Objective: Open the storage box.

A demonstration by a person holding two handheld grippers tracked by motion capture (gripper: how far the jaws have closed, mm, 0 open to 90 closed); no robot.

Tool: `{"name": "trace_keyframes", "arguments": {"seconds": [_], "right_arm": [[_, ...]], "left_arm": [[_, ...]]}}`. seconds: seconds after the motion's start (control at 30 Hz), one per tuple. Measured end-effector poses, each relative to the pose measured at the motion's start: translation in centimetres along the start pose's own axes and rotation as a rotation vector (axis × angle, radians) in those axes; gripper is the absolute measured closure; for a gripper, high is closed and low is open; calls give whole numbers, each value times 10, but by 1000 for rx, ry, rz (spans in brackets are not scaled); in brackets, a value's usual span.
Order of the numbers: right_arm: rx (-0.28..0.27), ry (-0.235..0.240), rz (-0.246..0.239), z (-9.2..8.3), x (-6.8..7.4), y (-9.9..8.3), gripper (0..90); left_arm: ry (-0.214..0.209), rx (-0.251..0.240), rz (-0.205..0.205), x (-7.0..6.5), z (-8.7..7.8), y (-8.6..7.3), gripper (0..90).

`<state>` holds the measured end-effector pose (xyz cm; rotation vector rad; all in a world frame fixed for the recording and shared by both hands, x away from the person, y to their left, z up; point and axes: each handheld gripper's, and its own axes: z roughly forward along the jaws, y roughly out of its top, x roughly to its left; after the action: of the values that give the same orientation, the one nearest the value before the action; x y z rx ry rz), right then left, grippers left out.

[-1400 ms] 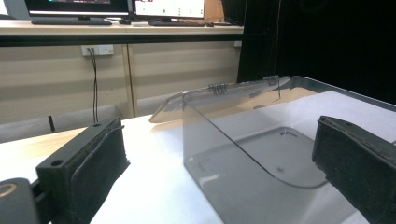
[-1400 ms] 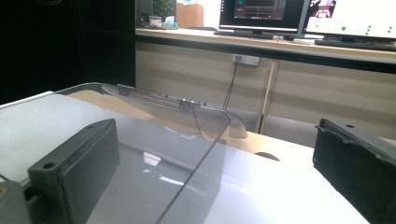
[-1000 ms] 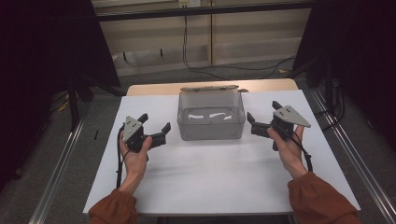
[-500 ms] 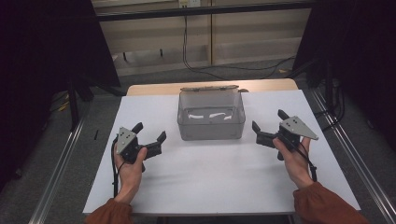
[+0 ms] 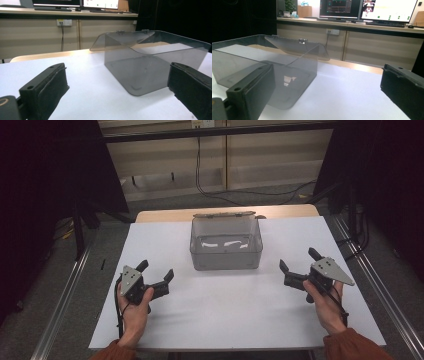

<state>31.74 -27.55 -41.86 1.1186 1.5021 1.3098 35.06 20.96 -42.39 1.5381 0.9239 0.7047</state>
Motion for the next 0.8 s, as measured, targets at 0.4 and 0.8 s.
{"name": "trace_keyframes", "arguments": {"seconds": [0.4,0.8], "right_arm": [[9,-40,3,-31,-9,-13,0],[30,-55,19,-57,-16,-25,0]], "left_arm": [[24,13,-11,-4,-22,-7,24],[68,24,-25,-1,-40,-15,25]]}}
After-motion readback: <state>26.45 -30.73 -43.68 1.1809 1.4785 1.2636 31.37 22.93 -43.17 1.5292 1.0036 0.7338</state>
